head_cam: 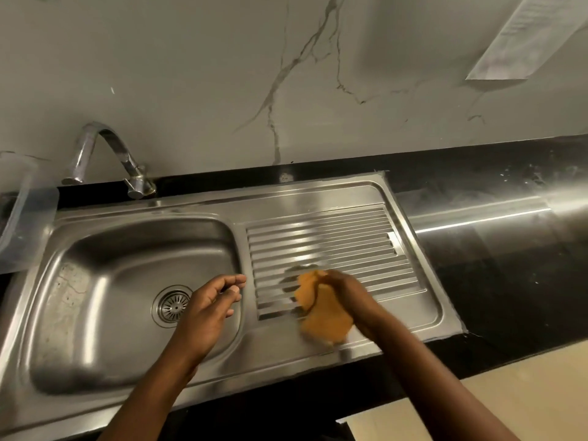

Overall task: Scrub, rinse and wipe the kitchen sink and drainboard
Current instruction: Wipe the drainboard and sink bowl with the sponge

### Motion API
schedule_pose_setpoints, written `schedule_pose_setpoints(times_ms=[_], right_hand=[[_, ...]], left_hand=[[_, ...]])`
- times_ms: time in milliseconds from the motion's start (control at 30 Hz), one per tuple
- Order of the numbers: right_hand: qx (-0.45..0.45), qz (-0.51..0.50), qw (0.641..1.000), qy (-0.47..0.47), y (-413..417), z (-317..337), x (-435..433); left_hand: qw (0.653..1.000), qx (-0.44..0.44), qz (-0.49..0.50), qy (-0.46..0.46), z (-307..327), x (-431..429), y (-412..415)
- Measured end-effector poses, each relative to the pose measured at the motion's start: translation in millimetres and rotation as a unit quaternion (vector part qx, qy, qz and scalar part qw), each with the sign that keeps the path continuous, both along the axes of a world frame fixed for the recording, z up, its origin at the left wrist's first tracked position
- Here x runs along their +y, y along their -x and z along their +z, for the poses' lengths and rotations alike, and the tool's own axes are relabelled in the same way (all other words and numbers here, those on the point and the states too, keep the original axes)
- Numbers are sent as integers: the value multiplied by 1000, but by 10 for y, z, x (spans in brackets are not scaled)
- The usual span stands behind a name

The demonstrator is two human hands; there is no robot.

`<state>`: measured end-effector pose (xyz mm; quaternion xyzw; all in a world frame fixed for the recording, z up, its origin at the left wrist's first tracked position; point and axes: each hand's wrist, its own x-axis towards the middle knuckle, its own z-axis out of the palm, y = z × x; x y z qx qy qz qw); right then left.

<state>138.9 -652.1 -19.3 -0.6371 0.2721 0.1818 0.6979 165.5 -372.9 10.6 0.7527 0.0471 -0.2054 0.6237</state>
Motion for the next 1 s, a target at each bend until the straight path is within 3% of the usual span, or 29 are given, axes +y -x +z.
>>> schedule_pose_setpoints(times_ms=[133,200,267,333,400,467,567,633,833,1000], right_hand=[[39,-176,968,-176,29,-38,-793],[9,-210,960,-183,-13,-64,-1063],[-29,-178,983,-38,-67,-158,-1273],[-60,-134,970,196,-85,-259,-1391],[-95,-99,934,329,-73,-308,-1442],[-130,19,903,409,-38,-347,-1483],[-103,263,790,544,-10,-568,-1610],[-79,292,765,569,23,-723,-1628],[-51,181,777,601,-92,-888,-864],[-132,223,776,575,-185,-957,395]], left_hand=[[1000,0,-21,-2,-9,-145,5],[1000,0,-27,-1,-47,-235,-1],[999,5,-32,-6,-99,-312,-4],[999,9,-39,-13,-135,-371,-6],[999,9,-46,-18,-165,-428,-13],[999,10,-46,-19,-190,-466,-24],[999,12,-39,-15,-202,-480,-33],[999,20,-36,-24,-210,-459,-41],[999,29,-7,-38,-208,-334,-92],[999,31,-4,-41,-175,-237,-127]])
